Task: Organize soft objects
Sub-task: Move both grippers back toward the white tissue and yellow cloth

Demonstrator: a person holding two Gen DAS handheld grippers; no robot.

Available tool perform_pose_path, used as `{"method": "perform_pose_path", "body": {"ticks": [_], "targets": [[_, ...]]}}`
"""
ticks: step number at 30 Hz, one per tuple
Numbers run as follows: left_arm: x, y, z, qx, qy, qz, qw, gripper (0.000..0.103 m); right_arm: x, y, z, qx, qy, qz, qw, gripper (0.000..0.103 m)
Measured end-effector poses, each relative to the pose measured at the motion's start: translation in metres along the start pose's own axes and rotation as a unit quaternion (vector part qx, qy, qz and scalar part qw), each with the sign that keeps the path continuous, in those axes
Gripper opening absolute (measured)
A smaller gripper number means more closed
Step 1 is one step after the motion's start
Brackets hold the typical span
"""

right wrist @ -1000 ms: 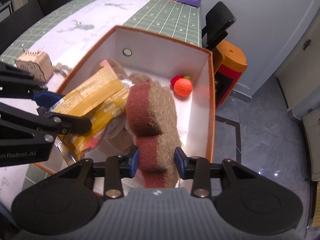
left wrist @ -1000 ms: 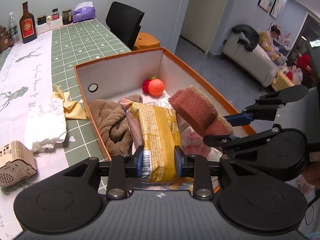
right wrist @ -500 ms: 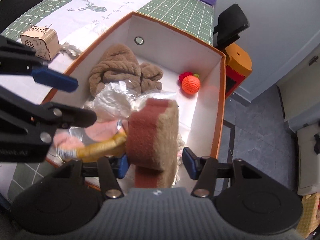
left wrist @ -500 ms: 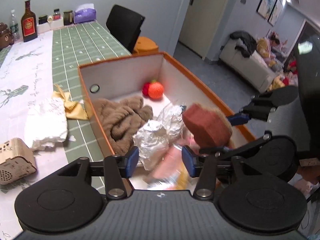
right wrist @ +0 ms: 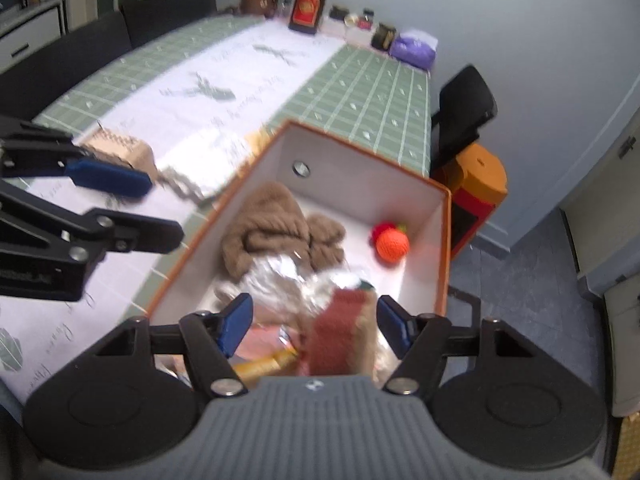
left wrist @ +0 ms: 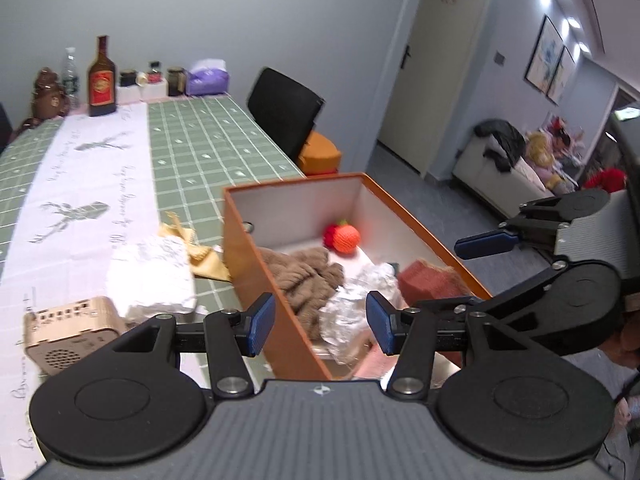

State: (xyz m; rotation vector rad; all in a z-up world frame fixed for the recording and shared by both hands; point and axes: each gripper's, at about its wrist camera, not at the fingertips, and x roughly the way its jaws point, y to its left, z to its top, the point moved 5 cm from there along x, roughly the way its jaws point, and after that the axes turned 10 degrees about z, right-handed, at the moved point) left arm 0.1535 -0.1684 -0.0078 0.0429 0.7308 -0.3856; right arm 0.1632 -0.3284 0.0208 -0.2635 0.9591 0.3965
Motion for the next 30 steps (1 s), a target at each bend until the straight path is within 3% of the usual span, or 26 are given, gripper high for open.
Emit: {"method": "perform_pose_path", "body": {"ticks": [6, 10, 20, 30], "targets": [[-0.016, 0.031, -0.013, -0.008, -0.036, 0.040, 0.9985, 0.060, -0.001, 0.041, 0.011, -0.017, -0.042, 0.028, 0.999, 0.069], [-0.020, 0.050, -0.024, -0.015, -0.038, 0.060, 0.9974, 0.060, 0.008, 0.067, 0.017, -0.039, -0.054, 0.052, 0.996, 0.069], [-0.009, 0.092, -0.053, -0.009, 0.005, 0.073, 0.9973, 0.060, 0.049, 0.114, 0.030, -0.107, -0.048, 0.076, 0.990, 0.068], [-0.008, 0.124, -0.061, -0.005, 0.033, 0.062, 0.9975, 0.060, 0.085, 0.119, 0.044, -0.125, -0.021, 0.078, 0.989, 0.066]]}}
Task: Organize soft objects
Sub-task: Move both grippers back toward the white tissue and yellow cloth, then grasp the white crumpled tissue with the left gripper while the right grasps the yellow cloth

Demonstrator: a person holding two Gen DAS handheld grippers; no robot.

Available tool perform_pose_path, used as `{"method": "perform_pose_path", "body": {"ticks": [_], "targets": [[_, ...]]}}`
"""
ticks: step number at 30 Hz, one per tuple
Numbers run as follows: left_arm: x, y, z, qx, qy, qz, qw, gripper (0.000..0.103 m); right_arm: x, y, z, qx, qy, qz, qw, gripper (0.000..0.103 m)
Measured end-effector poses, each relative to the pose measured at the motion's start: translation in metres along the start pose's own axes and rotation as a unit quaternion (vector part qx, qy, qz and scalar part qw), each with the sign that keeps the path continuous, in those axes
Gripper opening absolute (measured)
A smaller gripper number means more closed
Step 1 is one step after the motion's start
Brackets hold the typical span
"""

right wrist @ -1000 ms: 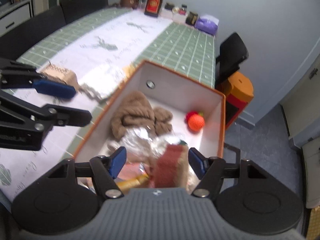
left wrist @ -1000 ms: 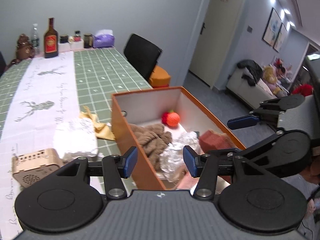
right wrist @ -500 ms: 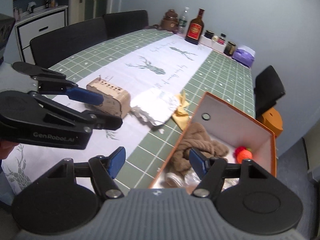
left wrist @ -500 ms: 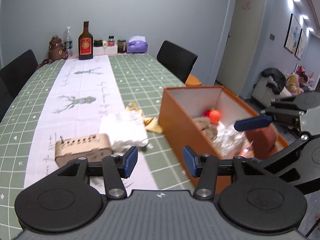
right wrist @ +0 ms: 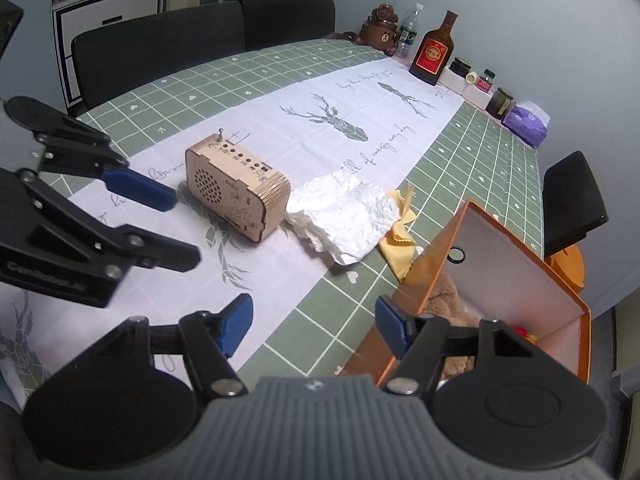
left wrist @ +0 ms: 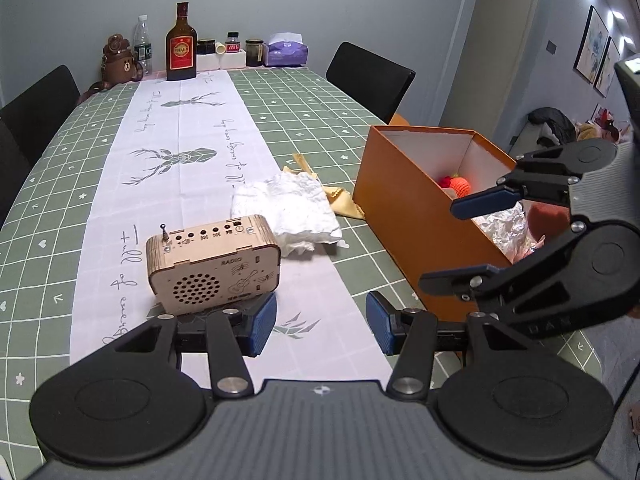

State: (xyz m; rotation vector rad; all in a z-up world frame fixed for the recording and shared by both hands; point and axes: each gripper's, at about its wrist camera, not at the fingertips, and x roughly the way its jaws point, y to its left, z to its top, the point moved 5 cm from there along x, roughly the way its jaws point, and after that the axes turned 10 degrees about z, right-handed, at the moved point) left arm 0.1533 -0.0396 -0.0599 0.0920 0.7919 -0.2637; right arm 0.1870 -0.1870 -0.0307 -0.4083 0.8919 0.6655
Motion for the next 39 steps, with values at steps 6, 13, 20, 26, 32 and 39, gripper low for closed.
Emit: {"method": "perform_pose_path", "body": {"ticks": [6, 13, 20, 26, 32, 39], "targets": [[-0.006, 0.010, 0.027, 0.038, -0.008, -0.003, 0.9992, 0.060, 0.013, -0.014, 0.014, -0.019, 0.021, 0.003, 1.000, 0.066], [0.033, 0.008, 0.072, 0.079, 0.048, -0.018, 0.9956, 0.060, 0.034, -0.041, 0.040, -0.035, 0.046, -0.004, 0.998, 0.055], [0.103, 0.007, 0.098, 0.056, 0.120, -0.029, 0.9907, 0.068, 0.055, -0.076, 0.058, -0.012, 0.050, -0.005, 0.999, 0.052], [0.158, 0.005, 0.103, 0.050, 0.171, -0.001, 0.9840, 0.073, 0.076, -0.086, 0.065, -0.028, 0.047, -0.003, 0.998, 0.052], [0.204, 0.013, 0.098, 0.025, 0.244, 0.032, 0.9689, 0.074, 0.093, -0.091, 0.066, -0.035, 0.046, 0.003, 0.998, 0.054], [0.220, 0.018, 0.093, 0.011, 0.273, 0.038, 0.9613, 0.074, 0.100, -0.095, 0.065, -0.037, 0.043, 0.001, 0.998, 0.055]]}}
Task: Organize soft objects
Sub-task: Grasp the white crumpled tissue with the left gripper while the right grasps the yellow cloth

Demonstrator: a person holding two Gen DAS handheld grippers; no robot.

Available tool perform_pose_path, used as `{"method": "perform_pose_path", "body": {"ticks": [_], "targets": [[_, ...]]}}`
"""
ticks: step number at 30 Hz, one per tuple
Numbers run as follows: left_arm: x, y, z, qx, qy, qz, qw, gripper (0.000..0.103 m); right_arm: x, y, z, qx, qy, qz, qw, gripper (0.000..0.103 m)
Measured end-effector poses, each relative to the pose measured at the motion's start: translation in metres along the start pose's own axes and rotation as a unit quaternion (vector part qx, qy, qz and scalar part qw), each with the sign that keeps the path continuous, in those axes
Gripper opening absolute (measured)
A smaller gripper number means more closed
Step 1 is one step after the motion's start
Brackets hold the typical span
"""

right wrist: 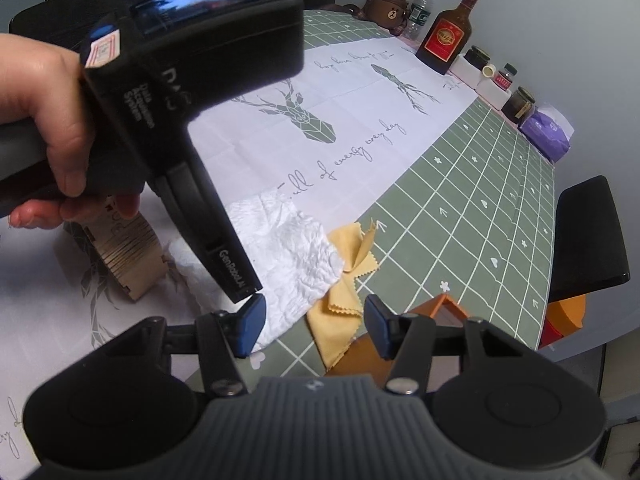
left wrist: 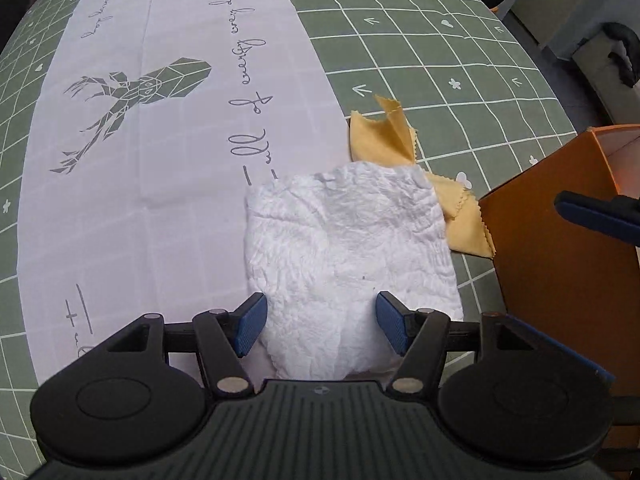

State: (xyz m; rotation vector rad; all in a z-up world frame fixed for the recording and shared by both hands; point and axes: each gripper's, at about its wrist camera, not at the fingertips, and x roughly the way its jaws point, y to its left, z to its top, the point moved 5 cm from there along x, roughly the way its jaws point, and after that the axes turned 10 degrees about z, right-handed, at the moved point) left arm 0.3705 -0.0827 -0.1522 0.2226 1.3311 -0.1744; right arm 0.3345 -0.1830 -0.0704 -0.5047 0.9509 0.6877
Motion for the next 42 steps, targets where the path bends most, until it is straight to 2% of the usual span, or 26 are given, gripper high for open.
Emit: {"method": "perform_pose_path", "body": {"ticks": [6, 9, 12, 14, 17, 19, 22, 26, 28, 31, 35, 39, 41, 42], "targets": [[0.003, -0.007, 0.001, 0.010, -0.009, 0.027, 0.9996, 0.074, 0.004, -0.004, -0.004, 0.009, 0.000, 0.006, 1.000, 0.057], [0.002, -0.009, -0.001, 0.020, -0.021, 0.028, 0.9992, 0.070, 0.005, -0.001, -0.008, 0.000, 0.000, 0.004, 1.000, 0.058], [-0.001, -0.011, -0.002, 0.022, -0.032, 0.021, 0.9990, 0.056, 0.003, -0.003, -0.006, 0.011, -0.006, 0.008, 1.000, 0.058], [-0.002, -0.014, -0.003, 0.022, -0.039, 0.017, 0.9989, 0.040, 0.003, -0.003, -0.005, 0.014, -0.009, 0.006, 1.000, 0.058], [-0.005, -0.018, -0.004, 0.016, -0.050, 0.010, 0.9986, 0.022, 0.003, -0.003, -0.005, 0.017, -0.010, 0.006, 1.000, 0.058], [-0.010, -0.016, -0.003, 0.008, -0.064, 0.000, 0.9979, 0.019, 0.001, -0.002, -0.004, 0.012, -0.011, 0.005, 1.000, 0.058], [-0.027, -0.006, -0.004, -0.009, -0.080, -0.022, 0.9965, 0.019, -0.004, 0.000, -0.003, 0.002, -0.015, 0.006, 1.000, 0.058], [-0.053, 0.012, -0.003, -0.023, -0.105, -0.029, 0.9938, 0.019, -0.004, -0.001, 0.001, -0.011, -0.011, 0.007, 1.000, 0.058], [-0.066, 0.025, -0.002, -0.034, -0.119, -0.026, 0.9920, 0.019, 0.000, -0.002, 0.005, -0.023, -0.005, 0.009, 1.000, 0.058], [-0.079, 0.045, 0.002, -0.048, -0.143, 0.005, 0.9885, 0.019, 0.014, -0.004, 0.015, -0.028, 0.016, 0.016, 0.999, 0.058], [-0.074, 0.063, 0.002, -0.064, -0.143, 0.017, 0.9875, 0.019, 0.040, -0.010, 0.030, -0.014, 0.040, 0.039, 0.998, 0.057], [-0.064, 0.072, -0.001, -0.066, -0.143, 0.030, 0.9871, 0.019, 0.072, -0.022, 0.039, 0.027, 0.071, 0.046, 0.996, 0.048], [-0.061, 0.074, -0.002, -0.068, -0.141, 0.027, 0.9873, 0.019, 0.083, -0.026, 0.041, 0.038, 0.079, 0.039, 0.995, 0.047], [-0.060, 0.075, -0.004, -0.068, -0.140, 0.025, 0.9875, 0.019, 0.089, -0.028, 0.041, 0.043, 0.083, 0.035, 0.995, 0.042]]}}
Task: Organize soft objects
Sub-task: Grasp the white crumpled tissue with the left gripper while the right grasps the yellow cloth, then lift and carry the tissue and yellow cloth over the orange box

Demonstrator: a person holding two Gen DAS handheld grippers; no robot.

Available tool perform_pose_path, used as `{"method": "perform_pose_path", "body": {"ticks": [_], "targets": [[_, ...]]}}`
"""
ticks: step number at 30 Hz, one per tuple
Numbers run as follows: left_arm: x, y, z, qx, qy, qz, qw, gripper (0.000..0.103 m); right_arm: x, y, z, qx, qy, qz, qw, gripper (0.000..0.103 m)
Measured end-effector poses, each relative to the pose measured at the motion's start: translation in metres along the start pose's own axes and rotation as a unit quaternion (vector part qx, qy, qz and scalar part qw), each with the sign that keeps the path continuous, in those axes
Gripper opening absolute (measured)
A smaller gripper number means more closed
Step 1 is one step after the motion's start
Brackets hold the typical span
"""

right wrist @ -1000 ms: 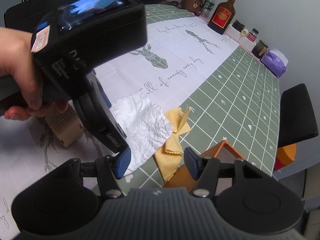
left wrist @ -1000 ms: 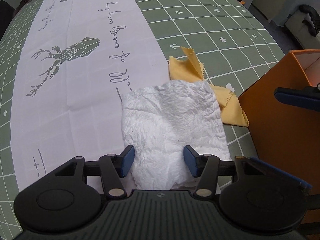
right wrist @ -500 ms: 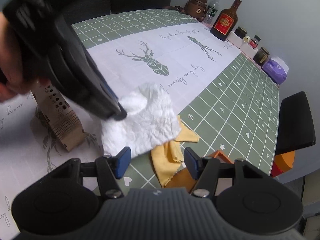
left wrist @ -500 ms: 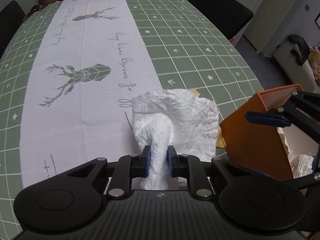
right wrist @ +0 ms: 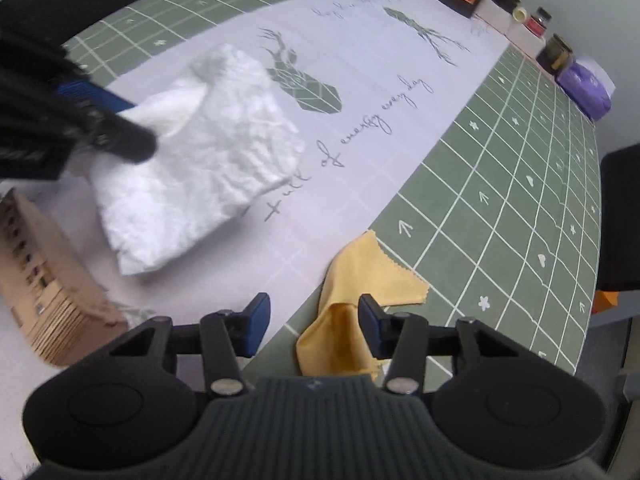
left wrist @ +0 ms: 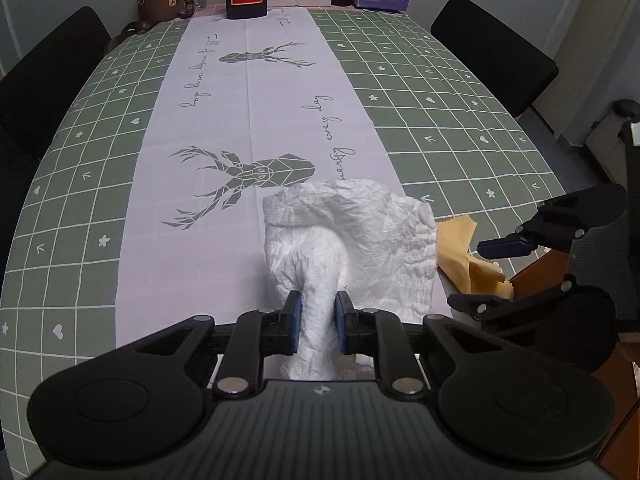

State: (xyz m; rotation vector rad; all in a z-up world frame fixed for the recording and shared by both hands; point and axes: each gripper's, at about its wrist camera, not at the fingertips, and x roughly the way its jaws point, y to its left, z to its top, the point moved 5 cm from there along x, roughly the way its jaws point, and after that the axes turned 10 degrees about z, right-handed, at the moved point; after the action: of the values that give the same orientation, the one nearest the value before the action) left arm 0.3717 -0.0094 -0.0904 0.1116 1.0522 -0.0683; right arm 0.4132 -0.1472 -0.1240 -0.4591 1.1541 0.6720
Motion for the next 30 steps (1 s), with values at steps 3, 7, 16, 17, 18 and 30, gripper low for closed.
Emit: {"method": "perform_pose_path", "body": {"ticks": [3, 7, 16, 17, 18, 30], "targets": [[0.003, 0.000, -0.002, 0.000, 0.001, -0.004, 1.0000, 0.019, 0.007, -0.006, 0.004, 0.024, 0.011, -0.008, 1.000, 0.037], [0.007, -0.003, -0.004, 0.003, 0.001, -0.010, 0.9999, 0.019, 0.020, -0.015, 0.006, 0.066, 0.040, -0.030, 0.997, 0.037], [0.006, -0.003, -0.010, 0.005, 0.001, -0.013, 0.9999, 0.020, 0.036, -0.030, -0.001, 0.160, 0.055, 0.017, 0.985, 0.007], [0.005, -0.002, -0.011, 0.005, 0.001, -0.013, 0.9999, 0.019, 0.036, -0.030, -0.002, 0.160, 0.054, 0.015, 0.985, 0.006], [0.005, -0.001, -0.011, 0.004, 0.000, -0.013, 0.9999, 0.020, 0.036, -0.029, -0.002, 0.157, 0.054, 0.013, 0.986, 0.002], [-0.052, 0.004, -0.010, -0.005, -0.056, -0.004, 0.9984, 0.020, -0.030, 0.002, 0.003, 0.128, -0.032, 0.013, 0.991, 0.001]]}}
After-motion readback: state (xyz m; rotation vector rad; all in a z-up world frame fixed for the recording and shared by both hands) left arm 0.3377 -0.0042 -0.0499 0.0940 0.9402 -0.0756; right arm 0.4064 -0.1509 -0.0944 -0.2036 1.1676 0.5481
